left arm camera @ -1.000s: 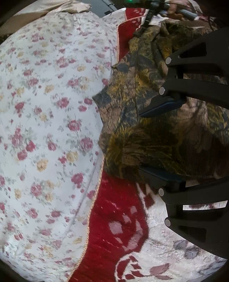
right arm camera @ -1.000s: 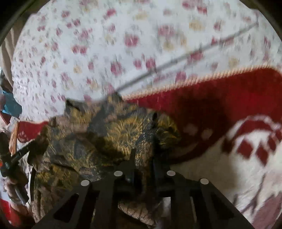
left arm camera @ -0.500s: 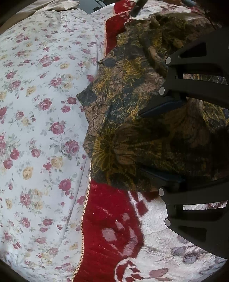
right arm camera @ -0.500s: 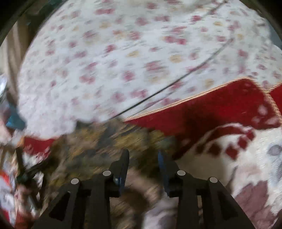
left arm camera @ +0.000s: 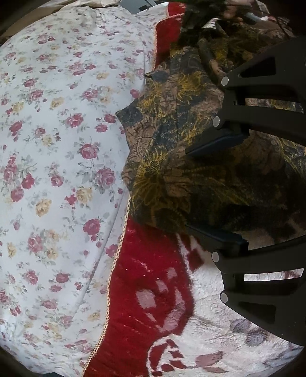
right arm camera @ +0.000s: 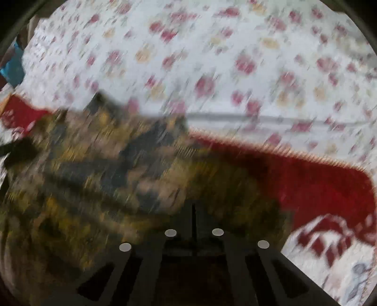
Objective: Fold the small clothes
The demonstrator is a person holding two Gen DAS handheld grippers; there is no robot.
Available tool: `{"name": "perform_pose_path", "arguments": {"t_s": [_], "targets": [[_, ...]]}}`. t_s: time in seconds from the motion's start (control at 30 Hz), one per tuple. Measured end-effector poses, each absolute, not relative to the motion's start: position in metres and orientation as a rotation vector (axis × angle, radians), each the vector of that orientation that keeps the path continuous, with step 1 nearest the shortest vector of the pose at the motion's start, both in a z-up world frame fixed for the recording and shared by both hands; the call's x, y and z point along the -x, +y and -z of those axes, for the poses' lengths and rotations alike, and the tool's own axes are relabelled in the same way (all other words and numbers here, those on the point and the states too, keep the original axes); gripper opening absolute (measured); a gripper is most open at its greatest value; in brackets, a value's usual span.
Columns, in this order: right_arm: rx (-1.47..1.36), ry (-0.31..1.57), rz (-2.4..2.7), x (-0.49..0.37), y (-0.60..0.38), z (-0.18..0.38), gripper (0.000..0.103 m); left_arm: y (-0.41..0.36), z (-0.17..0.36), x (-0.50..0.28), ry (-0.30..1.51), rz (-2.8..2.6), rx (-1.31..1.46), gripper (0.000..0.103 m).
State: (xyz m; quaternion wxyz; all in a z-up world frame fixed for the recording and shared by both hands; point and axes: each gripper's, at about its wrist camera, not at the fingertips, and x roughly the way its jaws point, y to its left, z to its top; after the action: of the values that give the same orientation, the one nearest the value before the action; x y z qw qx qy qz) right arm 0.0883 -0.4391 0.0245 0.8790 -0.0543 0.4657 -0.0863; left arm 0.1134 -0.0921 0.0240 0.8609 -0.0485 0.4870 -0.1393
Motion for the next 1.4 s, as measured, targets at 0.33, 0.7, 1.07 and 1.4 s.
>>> {"name": "perform_pose_path", "arguments": {"t_s": [0.33,0.7,1.07,1.4], "targets": [[0.046,0.981,-0.156,-0.096,-0.406,-0.039,0.076,-0.083,-0.026,-0.115,1.028,0.276,0.130,0.057],[0.250,1.017,-0.153,-0.115,-0.380,-0.025,0.003,-0.085,-0.027,-0.115,1.029,0.276,0.131,0.057],[-0.031,1.021,-0.064,-0.073,-0.425,-0.055,0.054,-0.091,-0.028,-0.111,1.030,0.306,0.105,0.057],[0.053,1.012,0.099,0.027,-0.439,-0.032,0.017,-0.081,-0.035,-0.099,1.023,0.289,0.148,0.057]]}}
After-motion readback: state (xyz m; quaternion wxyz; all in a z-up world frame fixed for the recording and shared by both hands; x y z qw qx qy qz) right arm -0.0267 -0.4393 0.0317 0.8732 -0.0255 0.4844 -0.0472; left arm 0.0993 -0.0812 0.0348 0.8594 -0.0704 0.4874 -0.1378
